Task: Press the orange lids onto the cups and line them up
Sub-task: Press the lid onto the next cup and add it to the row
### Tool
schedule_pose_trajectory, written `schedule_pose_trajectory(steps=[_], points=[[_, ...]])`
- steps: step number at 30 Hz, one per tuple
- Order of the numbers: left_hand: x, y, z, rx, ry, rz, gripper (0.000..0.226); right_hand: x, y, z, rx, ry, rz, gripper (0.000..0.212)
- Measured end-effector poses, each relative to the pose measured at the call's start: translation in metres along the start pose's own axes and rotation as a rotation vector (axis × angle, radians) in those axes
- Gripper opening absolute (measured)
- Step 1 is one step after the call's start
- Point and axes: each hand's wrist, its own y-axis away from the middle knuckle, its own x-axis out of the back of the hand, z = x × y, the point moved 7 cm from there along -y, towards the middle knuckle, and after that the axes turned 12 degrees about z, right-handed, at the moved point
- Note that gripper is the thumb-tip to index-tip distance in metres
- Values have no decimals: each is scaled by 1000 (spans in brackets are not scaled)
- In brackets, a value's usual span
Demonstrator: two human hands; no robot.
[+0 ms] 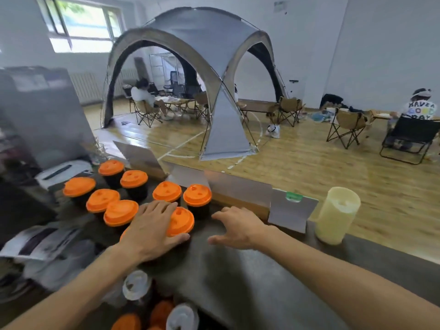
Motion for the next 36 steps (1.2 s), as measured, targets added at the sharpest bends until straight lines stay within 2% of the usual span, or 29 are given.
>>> schedule_pose_trajectory(steps=[3, 7, 9, 13, 17, 24, 30, 36], points=[[-15, -2, -27, 55, -35, -142, 119, -11, -24, -18, -40, -43, -44, 92], [-28, -8, -38, 32, -56, -276, 117, -22, -43, -28, -93, -80, -88, 101], [-30, -10, -37, 0, -64, -309, 110, -26, -50, -32, -106, -95, -99, 98], [-29, -15, -30, -40, -25, -307, 93, -33, -54, -38, -118, -155, -94, 78], [-24, -16, -15, -85, 17, -276, 87, -24, -39, -29, -119, -156, -59, 75], [-14, -17, 93, -370, 37, -102, 101, 10, 57, 40, -229, -120, -27, 83], [-24, -18, 218, -526, 207, -122, 97, 39, 171, 115, -398, -144, 15, 76], [-33, -17, 314, -619, 340, -171, 89, 57, 259, 166, -532, -61, 9, 84]])
